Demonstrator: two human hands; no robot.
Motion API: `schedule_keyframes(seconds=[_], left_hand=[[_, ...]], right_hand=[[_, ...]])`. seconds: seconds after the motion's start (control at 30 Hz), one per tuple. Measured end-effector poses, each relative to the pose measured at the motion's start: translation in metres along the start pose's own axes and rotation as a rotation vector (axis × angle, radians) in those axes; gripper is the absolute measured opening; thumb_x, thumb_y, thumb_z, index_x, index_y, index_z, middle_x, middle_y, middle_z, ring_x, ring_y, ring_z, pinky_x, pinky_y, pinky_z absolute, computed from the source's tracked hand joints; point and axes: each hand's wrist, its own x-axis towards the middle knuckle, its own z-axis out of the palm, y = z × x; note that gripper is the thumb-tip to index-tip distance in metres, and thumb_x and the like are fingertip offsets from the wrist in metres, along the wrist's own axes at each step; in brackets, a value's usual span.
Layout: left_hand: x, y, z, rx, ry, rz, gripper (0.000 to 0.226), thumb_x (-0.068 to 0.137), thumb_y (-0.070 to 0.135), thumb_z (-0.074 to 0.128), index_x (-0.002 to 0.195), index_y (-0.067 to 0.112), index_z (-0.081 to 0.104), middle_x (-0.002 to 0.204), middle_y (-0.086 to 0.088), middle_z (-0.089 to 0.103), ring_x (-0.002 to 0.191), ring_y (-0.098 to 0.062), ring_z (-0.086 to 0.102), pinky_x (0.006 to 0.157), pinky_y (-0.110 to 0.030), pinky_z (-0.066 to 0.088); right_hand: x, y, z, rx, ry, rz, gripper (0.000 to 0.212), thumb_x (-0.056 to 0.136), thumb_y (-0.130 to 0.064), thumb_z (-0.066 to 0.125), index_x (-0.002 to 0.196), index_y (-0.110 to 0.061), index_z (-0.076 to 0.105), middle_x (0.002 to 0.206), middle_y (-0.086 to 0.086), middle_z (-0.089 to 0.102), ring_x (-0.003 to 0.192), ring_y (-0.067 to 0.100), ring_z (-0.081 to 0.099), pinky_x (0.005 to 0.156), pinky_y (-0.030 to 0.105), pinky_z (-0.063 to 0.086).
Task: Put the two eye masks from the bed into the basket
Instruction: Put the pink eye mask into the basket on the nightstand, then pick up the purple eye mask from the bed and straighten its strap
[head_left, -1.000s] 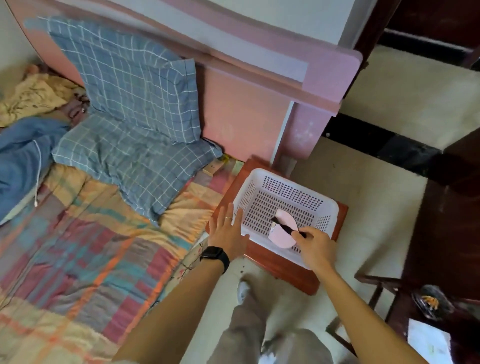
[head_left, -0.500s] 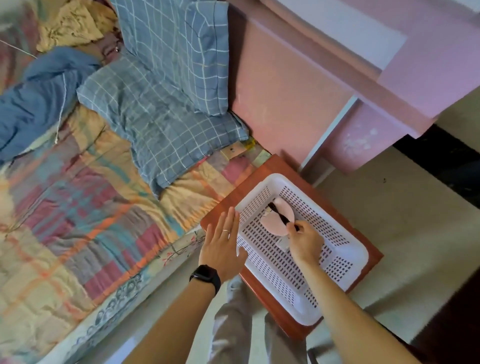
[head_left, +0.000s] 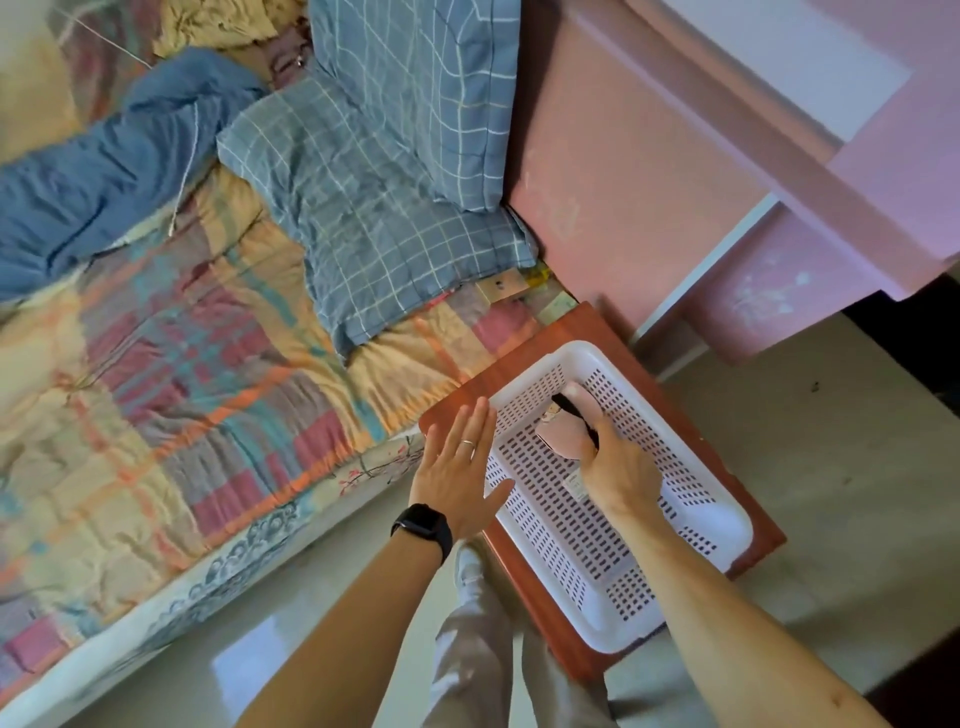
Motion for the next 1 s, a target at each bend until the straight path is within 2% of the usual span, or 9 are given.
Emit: schedule_keyframes(seconds=[0.13, 0.23, 0.3, 0.4, 0.47, 0.57, 0.67, 0.8, 1.0], left_hand=[[-0.011, 0.005, -0.026, -0.034, -0.006, -0.025, 0.085, 0.094, 0.06, 0.03, 0.152, 0.02, -0.017, 0.159, 0.003, -0.025, 0.149, -0.022, -0.02, 0.121, -0.052, -0.007], [-0.033, 0.01, -0.049, -0.119, 0.038, -0.081, 0.083, 0.094, 0.057, 0.035, 0.156, 0.019, -0.006, 0.163, 0.002, -0.018, 0.149, -0.019, -0.02, 0.122, -0.052, -0.004], [-0.056, 0.011, -0.063, -0.194, 0.091, -0.126, 0.082, 0.093, 0.056, 0.038, 0.156, 0.021, -0.002, 0.165, 0.002, -0.013, 0.15, -0.019, -0.017, 0.122, -0.05, -0.007], [-0.099, 0.003, -0.081, -0.293, 0.18, -0.192, 0.079, 0.093, 0.059, 0.037, 0.156, 0.025, 0.004, 0.166, 0.003, -0.005, 0.151, -0.018, -0.013, 0.122, -0.049, -0.005], [-0.13, -0.011, -0.089, -0.316, 0.24, -0.244, 0.079, 0.093, 0.06, 0.035, 0.156, 0.026, 0.003, 0.166, 0.003, -0.004, 0.149, -0.017, -0.015, 0.122, -0.049, -0.004], [-0.182, -0.046, -0.095, -0.318, 0.323, -0.342, 0.078, 0.093, 0.06, 0.032, 0.156, 0.028, 0.0, 0.166, 0.003, -0.005, 0.147, -0.016, -0.019, 0.122, -0.049, -0.006], [-0.242, -0.092, -0.092, -0.303, 0.406, -0.461, 0.077, 0.093, 0.061, 0.032, 0.156, 0.029, 0.0, 0.166, 0.004, -0.006, 0.15, -0.019, -0.017, 0.122, -0.051, -0.004], [-0.324, -0.155, -0.088, -0.309, 0.498, -0.614, 0.077, 0.093, 0.061, 0.033, 0.156, 0.029, 0.003, 0.166, 0.001, 0.0, 0.152, -0.023, -0.01, 0.122, -0.052, -0.004], [-0.487, -0.266, -0.052, -0.292, 0.614, -0.864, 0.075, 0.091, 0.061, 0.031, 0.156, 0.029, 0.011, 0.166, 0.003, 0.007, 0.152, -0.02, -0.005, 0.121, -0.049, -0.004]], right_hand=[[-0.029, -0.007, -0.038, -0.066, -0.065, -0.03, 0.048, 0.099, -0.036, 0.048, 0.144, -0.037, 0.032, 0.058, -0.005, 0.054, 0.046, 0.01, 0.049, 0.039, 0.023, 0.036], [-0.063, -0.018, -0.073, -0.026, -0.107, -0.119, 0.045, 0.099, -0.039, 0.048, 0.142, -0.035, 0.042, 0.093, -0.004, 0.073, 0.076, 0.012, 0.069, 0.059, 0.029, 0.057], [-0.089, -0.03, -0.095, 0.06, -0.099, -0.221, 0.043, 0.097, -0.042, 0.052, 0.139, -0.04, 0.049, 0.118, -0.012, 0.068, 0.098, 0.006, 0.066, 0.07, 0.021, 0.055], [-0.126, -0.055, -0.126, 0.15, -0.027, -0.386, 0.034, 0.095, -0.042, 0.057, 0.129, -0.042, 0.058, 0.124, -0.021, 0.062, 0.102, -0.001, 0.056, 0.071, 0.008, 0.04], [-0.146, -0.079, -0.14, 0.158, -0.008, -0.488, 0.031, 0.095, -0.04, 0.058, 0.125, -0.037, 0.064, 0.13, -0.017, 0.062, 0.116, 0.002, 0.055, 0.085, 0.018, 0.049], [-0.175, -0.132, -0.149, 0.128, 0.01, -0.654, 0.029, 0.094, -0.034, 0.061, 0.121, -0.029, 0.069, 0.13, -0.01, 0.064, 0.126, 0.012, 0.053, 0.105, 0.031, 0.043], [-0.204, -0.196, -0.142, 0.077, 0.023, -0.835, 0.027, 0.092, -0.033, 0.064, 0.116, -0.024, 0.073, 0.129, -0.004, 0.066, 0.124, 0.018, 0.056, 0.105, 0.035, 0.044], [-0.242, -0.279, -0.116, -0.023, -0.022, -1.023, 0.033, 0.093, -0.04, 0.06, 0.122, -0.027, 0.07, 0.139, -0.004, 0.06, 0.134, 0.017, 0.047, 0.109, 0.029, 0.033], [-0.344, -0.417, -0.037, -0.091, -0.045, -1.249, 0.04, 0.093, -0.044, 0.058, 0.13, -0.03, 0.064, 0.146, -0.006, 0.054, 0.14, 0.016, 0.039, 0.113, 0.029, 0.024]])
